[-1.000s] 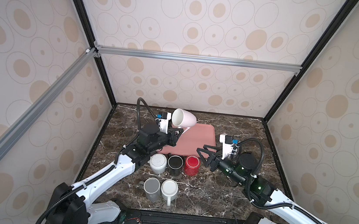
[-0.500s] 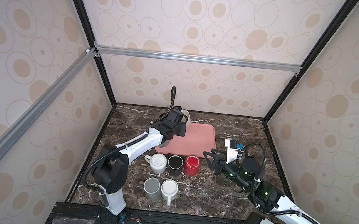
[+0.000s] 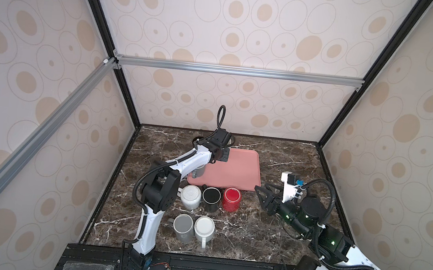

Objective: Turn the mug right side up
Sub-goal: Place the mug on the tray.

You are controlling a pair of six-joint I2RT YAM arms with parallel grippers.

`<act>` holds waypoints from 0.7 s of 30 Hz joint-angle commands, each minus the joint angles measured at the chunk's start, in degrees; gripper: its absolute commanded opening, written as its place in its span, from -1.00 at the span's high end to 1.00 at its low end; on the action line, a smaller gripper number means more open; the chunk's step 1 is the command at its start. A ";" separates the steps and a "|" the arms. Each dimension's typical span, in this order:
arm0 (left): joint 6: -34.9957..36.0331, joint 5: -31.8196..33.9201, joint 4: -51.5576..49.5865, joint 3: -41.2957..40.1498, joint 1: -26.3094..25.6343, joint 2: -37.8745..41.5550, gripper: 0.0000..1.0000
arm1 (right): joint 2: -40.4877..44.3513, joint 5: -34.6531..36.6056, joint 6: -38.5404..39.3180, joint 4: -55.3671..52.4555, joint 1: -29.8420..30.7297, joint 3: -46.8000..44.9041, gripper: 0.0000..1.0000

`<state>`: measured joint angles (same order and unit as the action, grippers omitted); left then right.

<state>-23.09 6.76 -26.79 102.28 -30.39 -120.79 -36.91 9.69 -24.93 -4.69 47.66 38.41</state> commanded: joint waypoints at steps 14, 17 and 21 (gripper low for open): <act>-0.50 3.44 -3.38 8.08 2.72 -4.67 1.00 | 2.58 3.71 1.33 -2.65 -0.02 -1.45 -0.14; -0.46 3.32 -4.19 9.37 2.75 -5.97 1.00 | 2.45 3.71 1.20 -2.69 -0.03 -1.43 -0.15; -0.29 3.26 -4.76 10.13 2.88 -7.07 1.00 | 2.84 3.91 1.21 -3.30 -0.06 -1.24 -0.15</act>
<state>-23.14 8.49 -32.27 109.14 -27.81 -127.68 -34.89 12.58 -24.27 -7.60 47.62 37.65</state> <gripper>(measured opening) 0.158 0.575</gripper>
